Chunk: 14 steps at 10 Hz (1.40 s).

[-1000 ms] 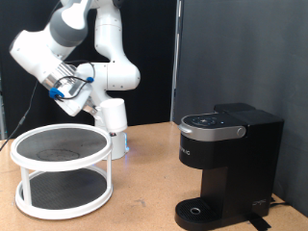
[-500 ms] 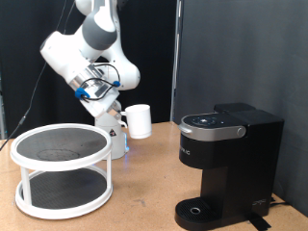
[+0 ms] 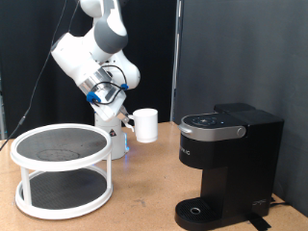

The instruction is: Make a cup of coffee with the keurig machine

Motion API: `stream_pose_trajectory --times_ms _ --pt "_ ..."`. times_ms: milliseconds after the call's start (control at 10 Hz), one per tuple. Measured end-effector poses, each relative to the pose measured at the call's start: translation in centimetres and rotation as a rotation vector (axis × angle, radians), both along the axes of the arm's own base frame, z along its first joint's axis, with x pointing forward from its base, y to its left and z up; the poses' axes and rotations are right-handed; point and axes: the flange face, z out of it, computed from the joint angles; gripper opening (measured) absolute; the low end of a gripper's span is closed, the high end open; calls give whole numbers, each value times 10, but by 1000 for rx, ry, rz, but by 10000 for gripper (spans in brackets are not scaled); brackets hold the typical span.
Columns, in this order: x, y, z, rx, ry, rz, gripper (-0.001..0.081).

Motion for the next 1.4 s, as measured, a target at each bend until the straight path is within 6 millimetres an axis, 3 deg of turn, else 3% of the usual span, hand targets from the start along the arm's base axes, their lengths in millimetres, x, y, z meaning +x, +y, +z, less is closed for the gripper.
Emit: stream_pose_trajectory --times_ms 700,1100,1400 --pt "31 30 -68 -121 64 -56 1" --pt "42 37 -91 -103 26 -79 1" --pt "53 55 -103 -102 4 -74 1"
